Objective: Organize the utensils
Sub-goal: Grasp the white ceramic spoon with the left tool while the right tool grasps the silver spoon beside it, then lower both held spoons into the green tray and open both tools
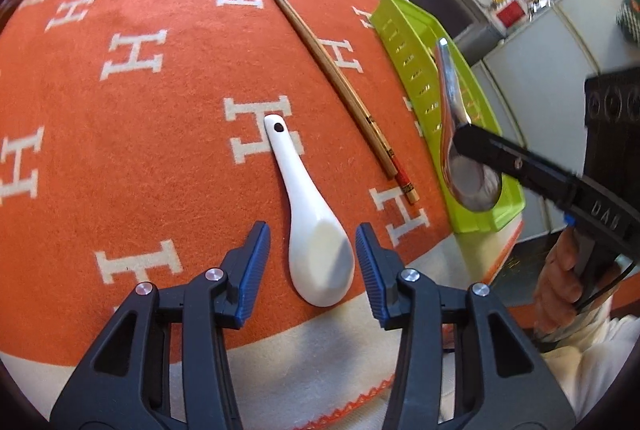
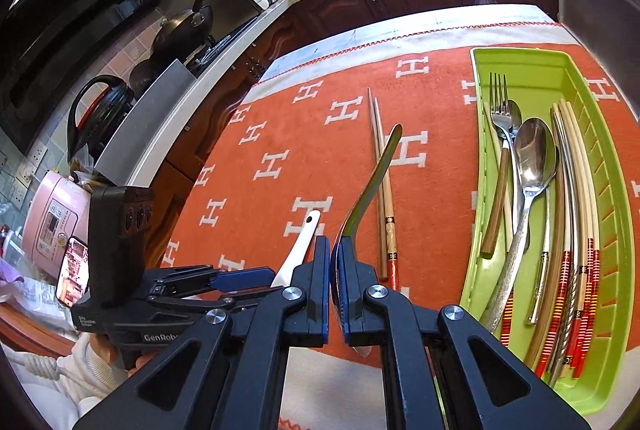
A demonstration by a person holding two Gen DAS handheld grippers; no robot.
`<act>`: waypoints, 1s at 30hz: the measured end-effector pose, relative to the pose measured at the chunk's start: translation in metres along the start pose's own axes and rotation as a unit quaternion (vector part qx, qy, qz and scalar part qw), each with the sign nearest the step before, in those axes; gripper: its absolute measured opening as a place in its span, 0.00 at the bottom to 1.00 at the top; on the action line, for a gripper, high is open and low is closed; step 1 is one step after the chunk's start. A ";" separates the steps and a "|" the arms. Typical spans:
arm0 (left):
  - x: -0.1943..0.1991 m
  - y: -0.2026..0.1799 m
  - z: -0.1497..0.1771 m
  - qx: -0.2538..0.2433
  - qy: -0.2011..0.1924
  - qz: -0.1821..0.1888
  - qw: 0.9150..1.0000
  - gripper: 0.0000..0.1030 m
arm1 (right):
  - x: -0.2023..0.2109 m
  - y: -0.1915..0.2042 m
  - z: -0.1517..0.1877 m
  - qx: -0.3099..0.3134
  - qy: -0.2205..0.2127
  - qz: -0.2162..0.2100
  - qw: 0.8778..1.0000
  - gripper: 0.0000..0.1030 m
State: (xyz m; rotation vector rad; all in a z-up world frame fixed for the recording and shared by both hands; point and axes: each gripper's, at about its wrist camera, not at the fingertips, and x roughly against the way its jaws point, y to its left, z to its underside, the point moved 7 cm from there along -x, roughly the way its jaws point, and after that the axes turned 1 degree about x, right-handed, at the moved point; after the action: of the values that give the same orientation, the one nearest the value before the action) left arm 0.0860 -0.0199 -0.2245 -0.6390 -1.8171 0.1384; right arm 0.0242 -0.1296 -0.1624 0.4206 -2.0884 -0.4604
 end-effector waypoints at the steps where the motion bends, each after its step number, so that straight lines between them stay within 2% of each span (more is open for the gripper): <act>1: -0.001 -0.003 0.000 -0.011 0.001 -0.008 1.000 0.40 | -0.001 -0.001 0.000 -0.003 0.000 0.000 1.000 0.04; 2: -0.002 -0.004 0.000 -0.020 0.001 -0.016 1.000 0.39 | -0.002 -0.002 0.000 -0.006 0.001 0.001 1.000 0.04; 5: -0.007 -0.012 -0.001 -0.042 0.006 -0.034 0.999 0.27 | -0.004 -0.003 -0.001 -0.010 0.001 0.002 1.000 0.04; 7: -0.008 -0.014 -0.003 -0.046 0.008 -0.039 0.998 0.26 | -0.004 -0.002 0.000 -0.011 -0.001 0.004 1.000 0.04; 8: -0.009 -0.017 -0.003 -0.048 0.010 -0.038 0.998 0.22 | -0.002 -0.004 -0.001 -0.011 -0.003 0.004 1.000 0.04; 9: -0.010 -0.018 -0.002 -0.046 0.012 -0.034 0.998 0.09 | -0.002 -0.004 -0.001 -0.012 -0.005 0.004 1.000 0.04; 11: -0.011 -0.021 -0.002 -0.043 0.018 -0.026 0.999 0.06 | 0.001 -0.006 -0.002 -0.014 -0.009 0.005 1.000 0.04; 17: -0.008 -0.026 -0.004 -0.052 0.011 -0.055 0.997 0.06 | 0.019 -0.017 -0.007 -0.030 -0.031 0.005 0.999 0.04; 23: 0.015 -0.038 -0.021 -0.066 -0.031 -0.079 0.994 0.06 | 0.061 -0.047 -0.017 -0.065 -0.068 0.015 0.995 0.04; 27: 0.030 -0.064 -0.040 -0.085 -0.057 -0.074 0.992 0.06 | 0.080 -0.071 -0.016 -0.085 -0.067 0.032 0.994 0.04; 30: 0.035 -0.091 -0.053 -0.109 -0.070 -0.069 0.989 0.06 | 0.081 -0.083 -0.007 -0.089 -0.044 0.050 0.994 0.04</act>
State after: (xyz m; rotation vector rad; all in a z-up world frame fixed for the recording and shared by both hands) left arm 0.0953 -0.0915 -0.1398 -0.6665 -2.0225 -0.1123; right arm -0.0022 -0.2403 -0.1398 0.1931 -2.1203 -0.6097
